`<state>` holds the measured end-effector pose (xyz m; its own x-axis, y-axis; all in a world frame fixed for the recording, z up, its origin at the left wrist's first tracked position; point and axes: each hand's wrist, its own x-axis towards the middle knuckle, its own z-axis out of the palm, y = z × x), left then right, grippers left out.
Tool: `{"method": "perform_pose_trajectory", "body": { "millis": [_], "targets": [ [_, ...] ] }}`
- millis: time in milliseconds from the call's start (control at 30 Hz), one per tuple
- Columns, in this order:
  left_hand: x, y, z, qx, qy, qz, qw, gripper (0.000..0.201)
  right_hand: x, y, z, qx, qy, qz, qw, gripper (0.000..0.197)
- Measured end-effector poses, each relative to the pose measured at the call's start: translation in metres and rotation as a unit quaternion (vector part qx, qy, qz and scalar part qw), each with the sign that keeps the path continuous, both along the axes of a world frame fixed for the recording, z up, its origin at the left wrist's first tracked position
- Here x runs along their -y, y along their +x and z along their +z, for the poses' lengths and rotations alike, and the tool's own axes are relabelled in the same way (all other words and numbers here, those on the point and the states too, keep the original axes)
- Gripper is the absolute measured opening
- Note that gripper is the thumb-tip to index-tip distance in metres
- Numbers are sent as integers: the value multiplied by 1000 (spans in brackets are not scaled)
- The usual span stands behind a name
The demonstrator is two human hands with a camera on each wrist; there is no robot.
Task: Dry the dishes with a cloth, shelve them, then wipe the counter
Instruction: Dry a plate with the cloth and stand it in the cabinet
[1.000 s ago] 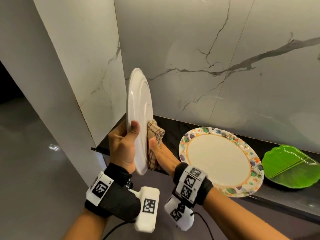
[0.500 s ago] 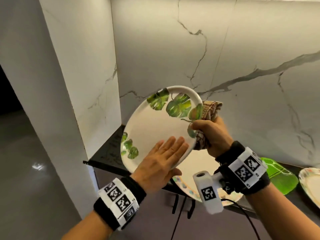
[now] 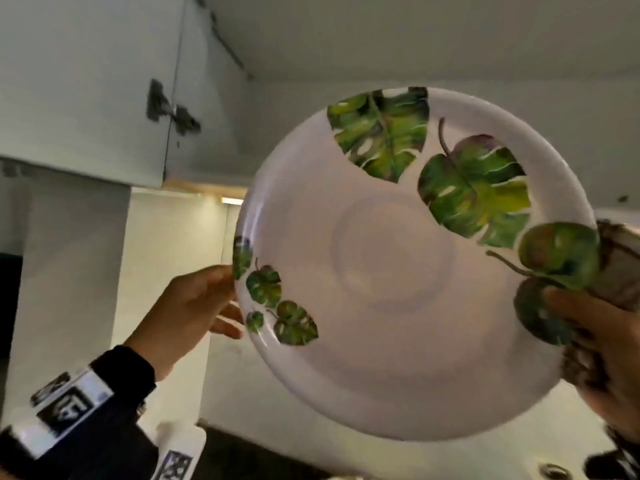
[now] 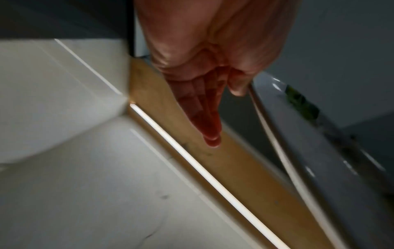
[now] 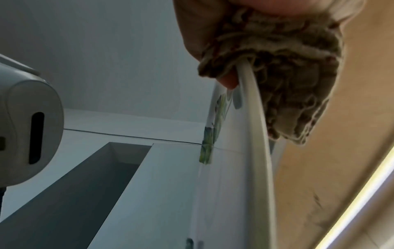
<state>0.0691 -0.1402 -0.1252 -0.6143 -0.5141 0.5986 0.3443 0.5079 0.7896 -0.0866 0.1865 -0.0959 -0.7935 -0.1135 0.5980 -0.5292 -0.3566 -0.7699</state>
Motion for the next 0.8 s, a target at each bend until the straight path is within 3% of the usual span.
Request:
{"method": "perform_pose_trajectory", "body": {
  "millis": [33, 133, 200, 367, 400, 467, 800],
  "targets": [
    [-8, 3, 21, -40, 19, -22, 999, 19, -1, 3, 15, -17, 5, -20, 1000, 53],
    [-23, 12, 88, -137, 32, -34, 989, 31, -4, 6, 66, -48, -22, -19, 998, 27],
    [-26, 17, 131, -166, 13, -23, 986, 29, 1, 11, 104, -71, -17, -26, 997, 33],
    [-18, 4, 210, -50, -135, 50, 988, 10, 14, 8, 186, -128, 82, -141, 978, 12],
    [-12, -2, 224, -29, -145, 51, 988, 9, 16, 6, 201, -133, 107, -164, 972, 25],
    [-1, -16, 243, -8, -155, 63, 986, 9, 25, 10, 224, -121, 153, -202, 960, 31],
    [101, -99, 303, 21, -193, 83, 977, 23, 107, -13, 297, -114, 297, -290, 902, 8]
  ]
}}
